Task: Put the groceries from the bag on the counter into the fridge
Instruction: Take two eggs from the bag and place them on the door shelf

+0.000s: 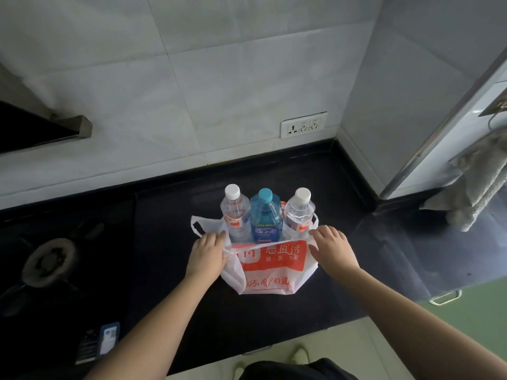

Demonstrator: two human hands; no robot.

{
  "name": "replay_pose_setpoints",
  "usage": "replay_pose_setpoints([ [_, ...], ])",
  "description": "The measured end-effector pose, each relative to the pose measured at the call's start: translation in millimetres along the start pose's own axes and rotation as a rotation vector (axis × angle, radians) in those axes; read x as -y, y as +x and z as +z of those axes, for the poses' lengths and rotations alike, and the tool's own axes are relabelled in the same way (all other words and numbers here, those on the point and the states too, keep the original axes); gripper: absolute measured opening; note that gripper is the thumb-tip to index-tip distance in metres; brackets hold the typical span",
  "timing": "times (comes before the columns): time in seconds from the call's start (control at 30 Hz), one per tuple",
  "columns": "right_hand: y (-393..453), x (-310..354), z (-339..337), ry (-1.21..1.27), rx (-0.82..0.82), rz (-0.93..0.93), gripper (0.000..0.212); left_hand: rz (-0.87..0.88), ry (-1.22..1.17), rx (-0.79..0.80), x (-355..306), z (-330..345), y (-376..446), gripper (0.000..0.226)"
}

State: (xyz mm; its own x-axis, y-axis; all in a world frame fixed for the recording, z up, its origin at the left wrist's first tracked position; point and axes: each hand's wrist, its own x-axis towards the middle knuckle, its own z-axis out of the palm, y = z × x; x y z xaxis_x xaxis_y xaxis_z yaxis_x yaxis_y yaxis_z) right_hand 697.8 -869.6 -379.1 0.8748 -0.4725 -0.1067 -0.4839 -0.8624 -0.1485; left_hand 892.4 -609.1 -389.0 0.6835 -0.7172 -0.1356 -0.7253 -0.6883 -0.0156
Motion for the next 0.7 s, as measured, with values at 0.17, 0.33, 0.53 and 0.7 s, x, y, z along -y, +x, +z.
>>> replay_pose_setpoints([
  [0.17,-16.2,2.1,6.4,-0.063,-0.084,-0.098,0.037,0.157,0.0,-0.147,11.9,4.9,-25.7,0.074],
  [0.33,-23.1,0.7,5.2,-0.095,-0.156,-0.284,0.034,0.416,-0.011,-0.248,20.0,1.7,-38.0,0.052],
  [0.53,-27.1,16.3,0.9,0.002,-0.161,-0.522,0.022,0.639,-0.039,-0.233,14.9,-5.2,-45.2,0.026],
  [0.7,-23.6,55.9,-15.5,0.011,0.097,-0.511,0.021,0.717,-0.114,-0.066,2.2,-18.2,-49.0,0.025],
])
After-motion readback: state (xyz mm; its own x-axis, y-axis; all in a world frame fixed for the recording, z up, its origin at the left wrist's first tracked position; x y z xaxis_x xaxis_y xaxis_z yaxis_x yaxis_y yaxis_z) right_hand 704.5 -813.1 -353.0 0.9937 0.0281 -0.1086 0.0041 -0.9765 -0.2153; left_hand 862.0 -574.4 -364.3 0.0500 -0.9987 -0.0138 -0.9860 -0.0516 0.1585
